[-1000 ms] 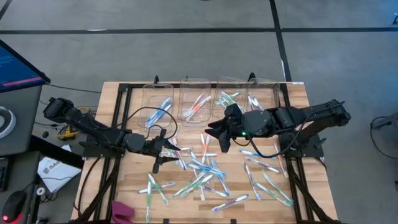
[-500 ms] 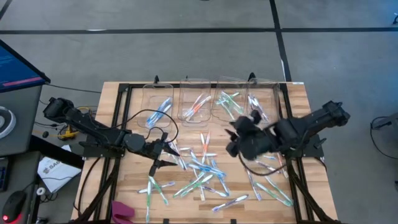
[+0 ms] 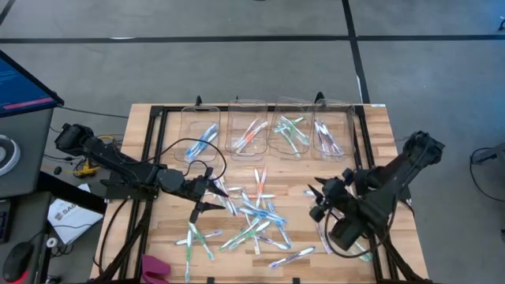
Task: Pick & Place Toothbrushes
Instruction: Put the orange toothbrush into the middle left transparent bin
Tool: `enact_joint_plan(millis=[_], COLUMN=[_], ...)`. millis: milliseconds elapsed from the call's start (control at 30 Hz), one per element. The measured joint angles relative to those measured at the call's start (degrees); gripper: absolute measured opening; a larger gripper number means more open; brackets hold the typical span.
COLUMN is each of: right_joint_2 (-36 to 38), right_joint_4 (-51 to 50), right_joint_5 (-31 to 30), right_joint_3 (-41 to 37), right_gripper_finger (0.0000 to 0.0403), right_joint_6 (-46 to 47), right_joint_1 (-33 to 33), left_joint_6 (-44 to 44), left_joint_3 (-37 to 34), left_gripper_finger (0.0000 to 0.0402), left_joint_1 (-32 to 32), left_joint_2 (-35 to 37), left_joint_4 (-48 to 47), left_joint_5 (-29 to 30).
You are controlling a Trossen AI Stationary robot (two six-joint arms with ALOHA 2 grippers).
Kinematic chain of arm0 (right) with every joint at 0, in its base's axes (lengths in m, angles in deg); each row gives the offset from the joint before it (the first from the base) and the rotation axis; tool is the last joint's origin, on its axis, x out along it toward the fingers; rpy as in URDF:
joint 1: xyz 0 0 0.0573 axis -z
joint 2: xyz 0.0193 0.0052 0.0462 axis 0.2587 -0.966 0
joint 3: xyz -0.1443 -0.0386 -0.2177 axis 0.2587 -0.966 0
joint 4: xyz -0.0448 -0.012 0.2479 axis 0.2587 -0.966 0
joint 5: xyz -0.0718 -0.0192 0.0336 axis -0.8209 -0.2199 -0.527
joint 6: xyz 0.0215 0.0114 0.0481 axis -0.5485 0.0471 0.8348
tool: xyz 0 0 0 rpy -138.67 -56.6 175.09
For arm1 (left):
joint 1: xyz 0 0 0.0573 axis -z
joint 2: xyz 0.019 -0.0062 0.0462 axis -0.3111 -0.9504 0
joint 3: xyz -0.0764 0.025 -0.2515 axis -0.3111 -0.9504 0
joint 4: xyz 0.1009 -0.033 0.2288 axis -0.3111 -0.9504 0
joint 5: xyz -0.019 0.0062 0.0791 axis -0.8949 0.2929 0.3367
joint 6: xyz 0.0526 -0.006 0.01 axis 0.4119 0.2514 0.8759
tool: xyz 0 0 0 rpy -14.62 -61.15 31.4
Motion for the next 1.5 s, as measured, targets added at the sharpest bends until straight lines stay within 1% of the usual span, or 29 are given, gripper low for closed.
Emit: enact_joint_plan(millis=[133,233,333,467,600,667,800,900,1000,1067,1167,1300,1500], right_joint_2=[-0.1,-0.1,-0.1,-0.1,-0.1,-0.1,-0.1,-0.1,-0.1,-0.1,-0.1,-0.1,-0.1], right_joint_4=[-0.2,-0.2,0.9,3.0,3.6,4.6,6.7,8.9,11.8,13.6,15.6,17.8,20.7], right_joint_5=[0.0,1.0,3.7,4.4,6.2,6.2,6.3,6.3,6.3,6.3,6.9,10.7,10.7], right_joint_3=[-7.3,-12.1,-14.5,-15.0,-15.0,-15.0,-15.0,-15.0,-15.0,-15.0,-15.0,-15.0,-15.0], right_gripper_finger=[0.0139,0.0141,0.0143,0.0143,0.014,0.0139,0.014,0.0142,0.0144,0.0143,0.014,0.0137,0.0139], right_joint_6=[6.6,4.2,3.0,5.5,2.5,0.9,-1.9,-4.0,-7.8,-9.8,-10.5,-13.8,-20.3], right_joint_1=[-0.2,0.4,1.2,2.5,3.8,4.2,5.5,6.1,6.6,7.1,7.4,6.9,7.0], left_joint_6=[0.0,0.0,0.0,0.0,0.0,0.4,7.2,7.8,10.7,10.6,8.6,8.4,8.4], left_joint_3=[0.0,0.0,0.0,0.0,0.0,0.0,0.0,0.0,0.0,0.0,0.0,0.0,0.0], left_gripper_finger=[0.0177,0.0177,0.0177,0.0177,0.0177,0.0177,0.0177,0.0177,0.0177,0.0177,0.0177,0.0177,0.0177], left_joint_1=[0.0,0.0,0.0,0.0,0.0,0.0,0.0,0.0,0.0,0.0,0.2,0.9,1.8], left_joint_2=[0.0,0.0,0.0,0.0,0.0,-0.2,-2.2,-4.7,-6.7,-7.6,-8.6,-8.6,-8.6], left_joint_4=[0.2,0.4,0.4,0.4,0.0,-1.8,-7.4,-7.5,-7.5,-7.5,-8.3,-8.8,-10.9], left_joint_5=[2.3,3.1,3.1,3.1,3.1,3.8,3.9,2.5,2.5,2.9,3.0,2.5,2.5])
